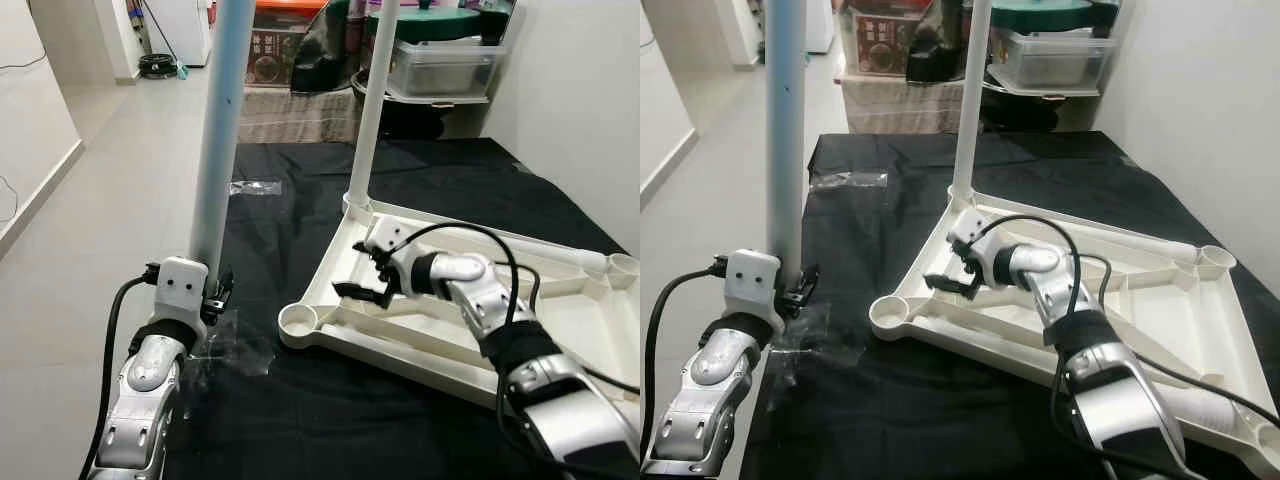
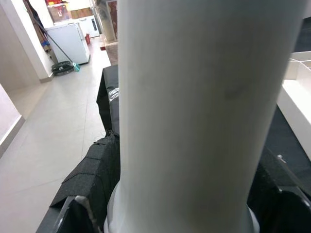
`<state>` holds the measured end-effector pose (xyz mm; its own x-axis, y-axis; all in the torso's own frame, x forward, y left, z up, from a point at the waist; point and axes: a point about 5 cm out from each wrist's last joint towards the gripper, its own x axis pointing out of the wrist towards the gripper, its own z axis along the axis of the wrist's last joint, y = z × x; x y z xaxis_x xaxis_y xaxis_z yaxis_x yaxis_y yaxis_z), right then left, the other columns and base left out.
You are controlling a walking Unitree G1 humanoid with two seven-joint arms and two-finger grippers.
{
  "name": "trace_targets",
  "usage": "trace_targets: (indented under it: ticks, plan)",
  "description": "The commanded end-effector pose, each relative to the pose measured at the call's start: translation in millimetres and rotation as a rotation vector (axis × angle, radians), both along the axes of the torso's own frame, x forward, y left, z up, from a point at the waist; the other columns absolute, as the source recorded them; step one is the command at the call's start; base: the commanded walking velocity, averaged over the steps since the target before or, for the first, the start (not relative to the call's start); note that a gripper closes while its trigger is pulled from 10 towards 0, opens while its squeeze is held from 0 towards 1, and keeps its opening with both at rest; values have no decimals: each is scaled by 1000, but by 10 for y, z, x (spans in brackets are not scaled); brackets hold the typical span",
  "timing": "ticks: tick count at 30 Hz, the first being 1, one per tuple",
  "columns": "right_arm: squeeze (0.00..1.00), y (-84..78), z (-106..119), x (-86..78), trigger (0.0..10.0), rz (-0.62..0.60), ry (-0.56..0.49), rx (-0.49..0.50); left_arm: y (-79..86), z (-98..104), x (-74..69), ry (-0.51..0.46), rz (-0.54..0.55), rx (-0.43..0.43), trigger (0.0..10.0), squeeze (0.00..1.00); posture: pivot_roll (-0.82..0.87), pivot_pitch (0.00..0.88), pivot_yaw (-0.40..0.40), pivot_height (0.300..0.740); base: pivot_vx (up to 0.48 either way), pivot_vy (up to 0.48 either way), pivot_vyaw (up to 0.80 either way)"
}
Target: Building children table
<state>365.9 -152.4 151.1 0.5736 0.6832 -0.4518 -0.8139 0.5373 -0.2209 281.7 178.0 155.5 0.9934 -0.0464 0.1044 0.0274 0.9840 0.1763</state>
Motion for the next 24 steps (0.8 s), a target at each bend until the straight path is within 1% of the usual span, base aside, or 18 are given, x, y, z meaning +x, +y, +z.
trace_targets:
  ticks: [1,2,3,4,5,6,9,12,14,16,18,20,21,23,24]
  plan:
    - [0,-61,-49,-31,10000,-19,60,-7,39,-25,-3,1,11,13,10000,0,82,0,-76,740,0,0,0]
    - [0,-81,-64,-37,10000,-25,74,-10,41,-27,-1,1,12,14,10000,0,82,0,-76,740,0,0,0]
    - [0,-121,-77,-60,9765,-22,113,-4,33,-27,2,1,12,13,10000,0,72,0,-77,740,0,0,0]
    - [0,-145,-84,-77,9765,-17,138,1,26,-27,4,1,11,13,10000,0,72,0,-77,740,0,0,0]
    - [0,-145,-84,-77,9765,-17,138,1,26,-27,4,1,11,13,10000,0,72,0,-77,740,0,0,0]
    - [0,-174,-81,-89,10000,-4,150,-3,17,-27,5,0,10,12,10000,0,67,0,-76,740,0,0,0]
    - [0,-294,-99,-86,10000,-27,160,-47,-3,-55,1,8,6,10,10000,0,58,0,-72,740,0,0,0]
    - [0,-311,-108,-79,10000,-39,161,-54,-6,-60,1,9,6,11,10000,0,58,0,-72,740,0,0,0]
    - [0,-331,-148,-52,10000,-82,157,-78,-16,-59,9,9,2,12,10000,0,58,0,-72,740,0,0,0]
    - [0,-331,-148,-52,10000,-82,157,-78,-16,-59,9,9,2,12,10000,0,58,0,-72,740,0,0,0]
    - [0,-300,-170,-41,10000,-95,165,-80,-24,-55,18,8,0,12,10000,0,55,0,-69,740,0,0,0]
    - [0,-140,-230,-19,10000,-86,182,-101,-40,-48,37,4,-6,13,10000,0,57,0,-70,740,0,0,0]
    - [0,-140,-230,-19,10000,-86,182,-101,-40,-48,37,4,-6,13,10000,0,57,0,-70,740,0,0,0]
    - [0,14,-255,8,10000,-73,190,-119,-48,-44,47,1,-8,14,10000,0,67,0,-79,740,0,0,0]
    - [0,14,-255,8,10000,-73,190,-119,-48,-44,47,1,-8,14,10000,0,67,0,-79,740,0,0,0]
